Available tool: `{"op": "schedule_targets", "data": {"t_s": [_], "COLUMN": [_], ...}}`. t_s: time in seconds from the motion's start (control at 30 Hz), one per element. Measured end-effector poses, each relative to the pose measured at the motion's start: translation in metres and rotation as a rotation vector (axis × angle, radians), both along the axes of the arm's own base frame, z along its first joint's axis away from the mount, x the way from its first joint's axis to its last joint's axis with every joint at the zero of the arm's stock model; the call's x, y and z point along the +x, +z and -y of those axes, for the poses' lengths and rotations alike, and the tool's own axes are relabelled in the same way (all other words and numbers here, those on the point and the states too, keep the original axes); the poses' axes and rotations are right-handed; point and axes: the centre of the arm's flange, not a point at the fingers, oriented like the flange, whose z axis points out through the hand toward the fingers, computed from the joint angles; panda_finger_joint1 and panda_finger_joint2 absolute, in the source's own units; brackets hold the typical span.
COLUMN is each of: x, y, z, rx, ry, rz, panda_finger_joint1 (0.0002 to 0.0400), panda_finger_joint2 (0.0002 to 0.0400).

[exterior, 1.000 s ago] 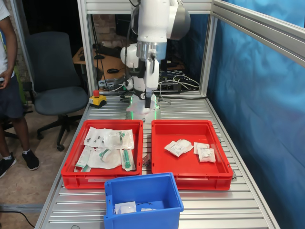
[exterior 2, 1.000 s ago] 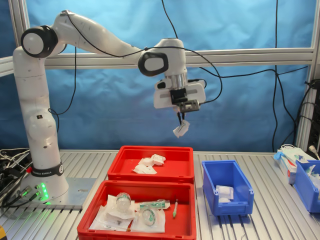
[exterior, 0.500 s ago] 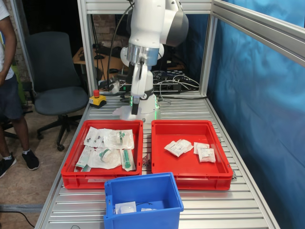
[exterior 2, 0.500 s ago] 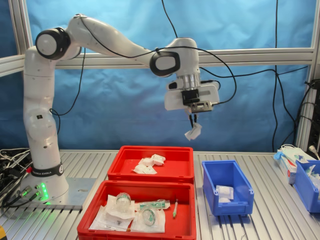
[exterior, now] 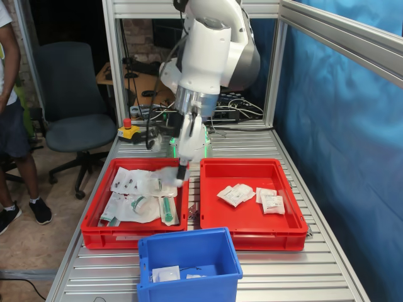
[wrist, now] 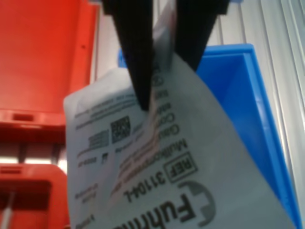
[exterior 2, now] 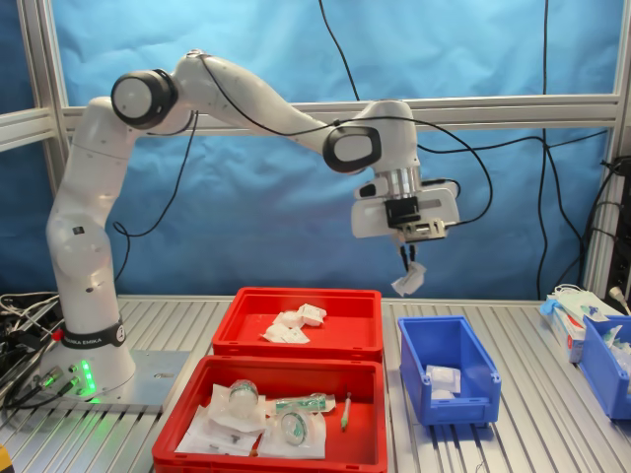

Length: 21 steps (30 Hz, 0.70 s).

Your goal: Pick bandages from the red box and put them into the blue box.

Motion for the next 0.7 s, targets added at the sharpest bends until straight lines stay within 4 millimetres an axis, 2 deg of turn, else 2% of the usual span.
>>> {"op": "schedule_targets", "data": {"t_s": [0.37,0.7], "x": [0.032,0.046], "y": [-0.035,-0.042], "z": [-0.019,-0.029], "rx": [-0.067,-0.093], "ry": [0.041,0.071], "rz": [0.059,0.115], "panda_finger_joint1": [0.0026,0.0026], "panda_finger_joint2": [0.0026,0.0026]}}
